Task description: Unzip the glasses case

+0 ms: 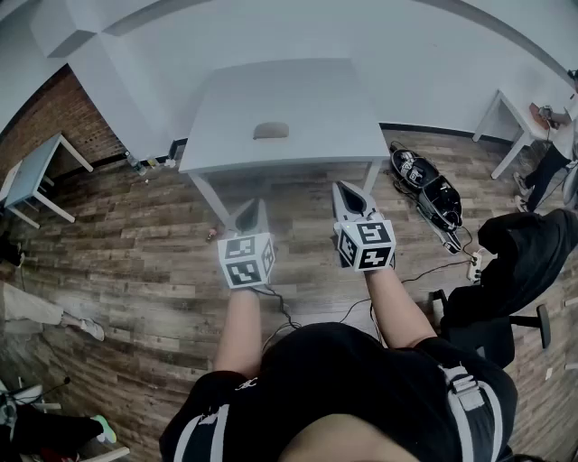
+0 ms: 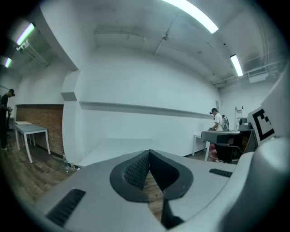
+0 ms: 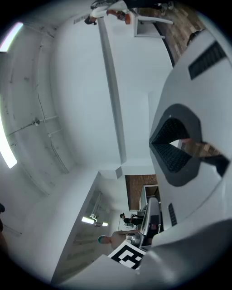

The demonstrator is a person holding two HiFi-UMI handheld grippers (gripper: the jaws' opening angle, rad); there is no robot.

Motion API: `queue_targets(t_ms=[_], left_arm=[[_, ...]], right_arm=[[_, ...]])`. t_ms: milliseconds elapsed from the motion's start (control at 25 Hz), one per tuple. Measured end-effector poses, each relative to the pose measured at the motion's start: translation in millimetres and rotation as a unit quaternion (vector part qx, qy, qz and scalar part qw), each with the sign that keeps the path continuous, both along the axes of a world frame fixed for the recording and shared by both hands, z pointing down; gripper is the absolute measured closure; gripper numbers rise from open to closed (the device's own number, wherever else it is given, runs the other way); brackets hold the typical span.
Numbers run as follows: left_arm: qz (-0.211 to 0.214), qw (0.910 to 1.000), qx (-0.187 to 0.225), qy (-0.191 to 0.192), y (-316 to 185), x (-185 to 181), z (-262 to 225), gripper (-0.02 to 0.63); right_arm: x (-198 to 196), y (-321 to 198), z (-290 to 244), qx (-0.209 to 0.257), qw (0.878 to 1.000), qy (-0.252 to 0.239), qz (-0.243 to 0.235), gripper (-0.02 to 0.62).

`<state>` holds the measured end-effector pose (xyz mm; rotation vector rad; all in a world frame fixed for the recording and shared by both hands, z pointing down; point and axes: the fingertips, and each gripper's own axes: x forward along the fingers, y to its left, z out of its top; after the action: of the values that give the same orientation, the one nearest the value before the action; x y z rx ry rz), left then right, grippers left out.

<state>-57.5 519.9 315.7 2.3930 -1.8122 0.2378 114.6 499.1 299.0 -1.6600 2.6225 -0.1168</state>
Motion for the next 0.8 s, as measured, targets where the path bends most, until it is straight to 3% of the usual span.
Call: queue_targets(t_ms=[480, 800], left_arm=[[-0.009, 0.9999, -0.012, -0.004, -12.6, 19.1, 7.1, 0.615], [-0.032, 0.9993, -0.007, -0.019, -22.0, 51.1, 3.7, 0.615]], right_arm=[[18.2, -6.5, 5.3, 0.011, 0.999, -0.039, -0.013, 0.588], [50.7, -20.2, 14.4, 0.003, 0.999, -0.032, -0.023, 0.587]])
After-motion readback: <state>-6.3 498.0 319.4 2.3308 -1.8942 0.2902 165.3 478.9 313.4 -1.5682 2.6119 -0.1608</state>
